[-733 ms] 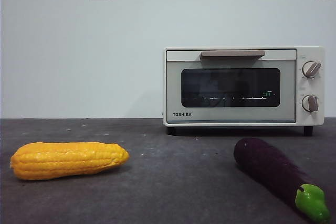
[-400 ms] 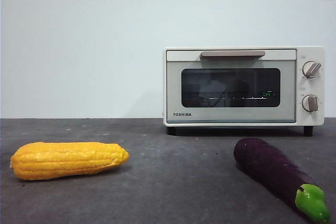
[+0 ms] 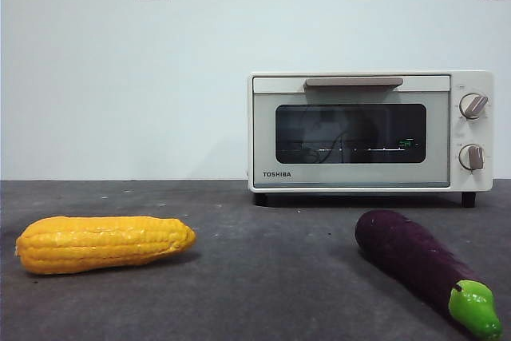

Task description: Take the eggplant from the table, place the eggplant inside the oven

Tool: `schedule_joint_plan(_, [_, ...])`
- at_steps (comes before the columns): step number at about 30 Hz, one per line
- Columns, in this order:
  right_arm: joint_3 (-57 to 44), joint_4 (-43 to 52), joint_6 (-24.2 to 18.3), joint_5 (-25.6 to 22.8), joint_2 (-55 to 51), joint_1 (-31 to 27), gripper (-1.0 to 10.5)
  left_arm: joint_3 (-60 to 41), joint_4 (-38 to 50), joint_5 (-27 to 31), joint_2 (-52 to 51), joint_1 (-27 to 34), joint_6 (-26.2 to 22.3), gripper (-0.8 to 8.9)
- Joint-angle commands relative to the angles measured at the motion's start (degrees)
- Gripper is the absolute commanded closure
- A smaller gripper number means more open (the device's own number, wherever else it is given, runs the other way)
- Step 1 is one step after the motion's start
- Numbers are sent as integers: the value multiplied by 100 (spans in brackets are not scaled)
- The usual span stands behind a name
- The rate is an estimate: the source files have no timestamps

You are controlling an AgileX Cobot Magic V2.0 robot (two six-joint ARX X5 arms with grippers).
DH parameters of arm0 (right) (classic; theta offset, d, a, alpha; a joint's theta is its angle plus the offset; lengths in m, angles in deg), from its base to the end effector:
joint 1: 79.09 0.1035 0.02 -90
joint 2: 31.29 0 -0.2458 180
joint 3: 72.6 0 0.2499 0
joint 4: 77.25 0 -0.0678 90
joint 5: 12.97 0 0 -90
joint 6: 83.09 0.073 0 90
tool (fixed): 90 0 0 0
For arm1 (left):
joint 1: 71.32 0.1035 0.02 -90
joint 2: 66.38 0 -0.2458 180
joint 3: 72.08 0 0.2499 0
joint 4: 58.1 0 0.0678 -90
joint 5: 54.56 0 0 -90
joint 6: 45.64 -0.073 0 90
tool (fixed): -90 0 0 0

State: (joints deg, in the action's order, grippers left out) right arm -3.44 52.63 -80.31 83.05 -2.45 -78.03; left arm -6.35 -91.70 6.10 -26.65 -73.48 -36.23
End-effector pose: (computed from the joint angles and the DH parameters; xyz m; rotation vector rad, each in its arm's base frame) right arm 0.1334 0.0101 0.3599 0.0557 0.1740 0.1191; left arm 0.1844 -0.0427 0.3528 -0.1914 0.1754 -0.5372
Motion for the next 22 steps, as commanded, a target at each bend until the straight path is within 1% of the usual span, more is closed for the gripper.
schedule_joint_plan(1, [566, -313, -260, 35, 361, 2, 950, 439, -282, -138, 332, -173, -415, 819])
schedule_joint_plan(3, [975, -621, -343, 177, 640, 2, 950, 802, -557, -186, 612, -361, -590, 819])
schedule_joint_plan(6, [1484, -1051, -354, 415, 1003, 9, 949, 1244, -879, -223, 968, -664, -824, 819])
schedule_joint_plan(11, [2026, -1606, -354, 876, 1449, 11, 949, 1711, -1110, -221, 1423, -1113, -994, 819])
schedule_joint_plan(15, [2221, -1917, -352, 1252, 1679, 11, 946, 1836, -1097, -219, 1635, -1353, -1010, 819])
schedule_joint_plan(19, [2229, -1969, -348, 1600, 1755, 11, 942, 1845, -1064, -216, 1766, -1482, -1014, 819])
schedule_joint_plan(22, [2229, -1947, -345, 1836, 1755, 11, 935, 1845, -1036, -214, 1867, -1554, -1106, 819])
